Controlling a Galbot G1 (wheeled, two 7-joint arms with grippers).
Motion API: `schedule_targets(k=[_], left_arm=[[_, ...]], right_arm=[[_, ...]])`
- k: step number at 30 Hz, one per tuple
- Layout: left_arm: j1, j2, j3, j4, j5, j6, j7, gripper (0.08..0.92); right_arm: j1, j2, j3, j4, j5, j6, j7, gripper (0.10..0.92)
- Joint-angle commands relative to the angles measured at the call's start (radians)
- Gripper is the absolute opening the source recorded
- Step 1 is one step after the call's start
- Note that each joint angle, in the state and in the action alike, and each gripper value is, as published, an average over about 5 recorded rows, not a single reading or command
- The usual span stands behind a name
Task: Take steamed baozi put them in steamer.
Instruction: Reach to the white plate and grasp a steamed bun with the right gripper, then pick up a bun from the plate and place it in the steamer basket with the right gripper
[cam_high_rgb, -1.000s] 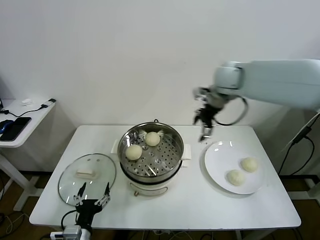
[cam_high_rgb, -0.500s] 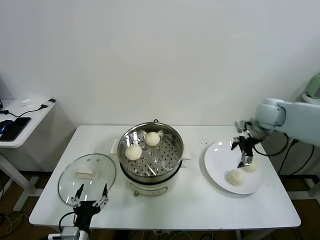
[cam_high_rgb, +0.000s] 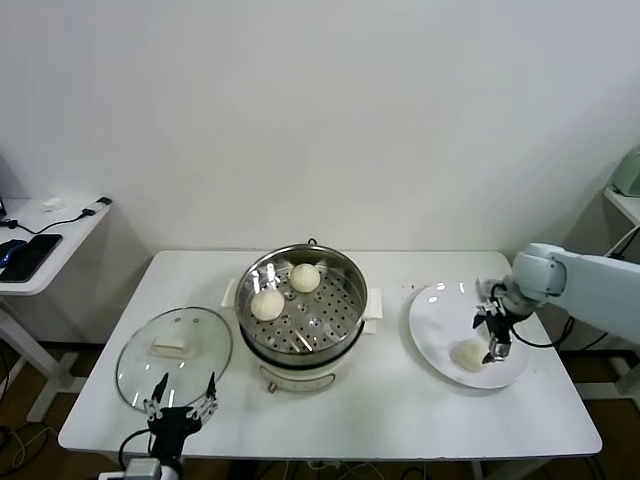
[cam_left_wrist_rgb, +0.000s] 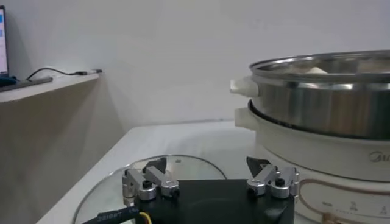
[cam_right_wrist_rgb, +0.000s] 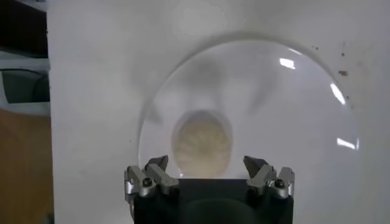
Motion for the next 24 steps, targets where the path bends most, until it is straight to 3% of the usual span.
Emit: schedule_targets(k=[1, 7, 17, 24], left_arm=[[0.001, -0.001, 0.000, 0.002, 0.002, -0.001, -0.001, 0.823], [0.002, -0.002, 0.001, 0.006, 0.005, -0.002, -0.002, 0.823], [0.004, -0.007, 0.002, 0.006, 0.007, -0.005, -0.004, 0.823], [0.007, -0.009, 0.002, -0.002, 0.009, -0.002, -0.005, 0.823]], right_arm=[[-0.155, -0.006, 0.127, -0.041, -0.043, -0.004, 0.014, 0.821], [-0.168, 0.019, 0.145, -0.066, -0.049, -0.005, 0.021, 0.778], [-0.120, 0.020, 0.112, -0.050, -0.039, -0.003, 0.002, 0.628], [0.075, 0.017, -0.018, 0.000, 0.001, 0.016, -0.032, 0.611]])
